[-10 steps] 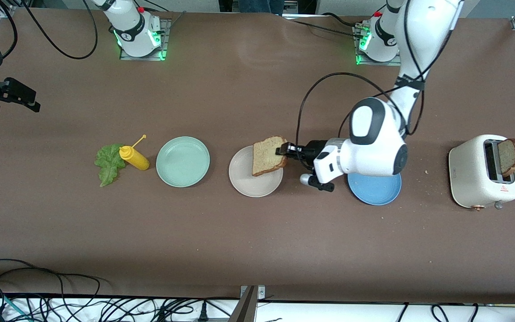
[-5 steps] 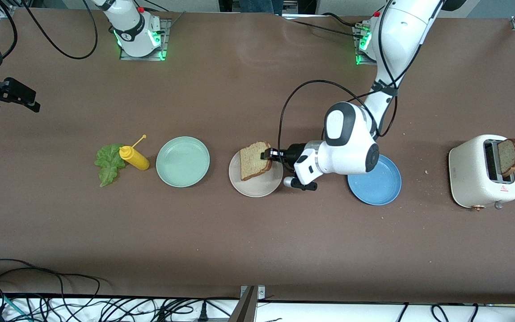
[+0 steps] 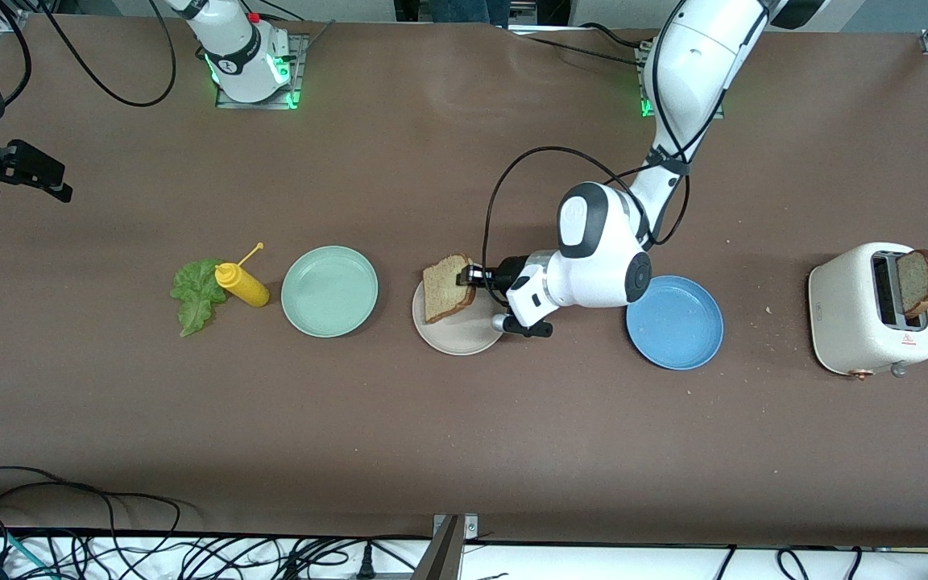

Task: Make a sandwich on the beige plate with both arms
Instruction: 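Carry the bread slice with the left gripper onto the beige plate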

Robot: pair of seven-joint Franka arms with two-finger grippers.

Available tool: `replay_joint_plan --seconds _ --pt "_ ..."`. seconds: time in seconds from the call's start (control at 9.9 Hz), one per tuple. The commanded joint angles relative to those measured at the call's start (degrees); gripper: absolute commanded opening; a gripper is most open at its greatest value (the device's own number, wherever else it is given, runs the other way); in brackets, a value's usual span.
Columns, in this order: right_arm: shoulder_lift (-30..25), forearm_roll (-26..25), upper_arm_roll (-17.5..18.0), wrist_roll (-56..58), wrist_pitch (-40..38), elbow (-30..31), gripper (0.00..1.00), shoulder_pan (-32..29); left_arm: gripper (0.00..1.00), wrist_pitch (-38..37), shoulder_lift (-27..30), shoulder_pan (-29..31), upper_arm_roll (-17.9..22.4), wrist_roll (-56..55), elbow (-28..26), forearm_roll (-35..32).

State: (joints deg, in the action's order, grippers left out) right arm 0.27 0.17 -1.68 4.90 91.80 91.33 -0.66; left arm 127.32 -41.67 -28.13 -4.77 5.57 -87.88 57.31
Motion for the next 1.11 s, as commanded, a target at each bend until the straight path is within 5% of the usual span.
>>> replay_joint_plan --seconds 0.0,0.1,0.2,0.3,0.4,0.5,1.01 --pt "-0.4 0.4 0.3 0.5 -0.2 -0.4 1.0 -0.3 0.0 2.2 -1.5 -1.4 0.7 0.0 0.6 1.6" --pt "-0.4 0.4 0.3 0.5 -0.2 -0.5 1.0 -0.3 0.0 2.2 -1.7 -1.4 0.7 0.2 0.7 1.3" --pt "-0.4 0.4 0.3 0.5 -0.2 -0.4 1.0 -0.3 0.18 2.2 -2.3 -1.3 0.7 0.7 0.9 1.1" --pt "-0.4 0.5 0.3 0.5 -0.2 -0.4 1.0 -0.3 0.63 2.2 -2.7 -1.2 0.9 0.7 1.0 1.1" --pt "-0.4 0.5 0.3 0.5 -0.2 -0.4 1.0 -0.3 0.91 2.2 -2.7 -1.2 1.2 0.7 1.0 1.0" --pt "-0.4 0.5 0.3 0.5 -0.2 -0.4 1.0 -0.3 1.0 2.2 -2.6 -1.0 1.3 0.5 0.9 1.0" --pt "-0.4 0.5 0.2 0.5 -0.4 -0.4 1.0 -0.3 1.0 1.6 -1.5 1.4 2.0 0.0 0.8 -8.2"
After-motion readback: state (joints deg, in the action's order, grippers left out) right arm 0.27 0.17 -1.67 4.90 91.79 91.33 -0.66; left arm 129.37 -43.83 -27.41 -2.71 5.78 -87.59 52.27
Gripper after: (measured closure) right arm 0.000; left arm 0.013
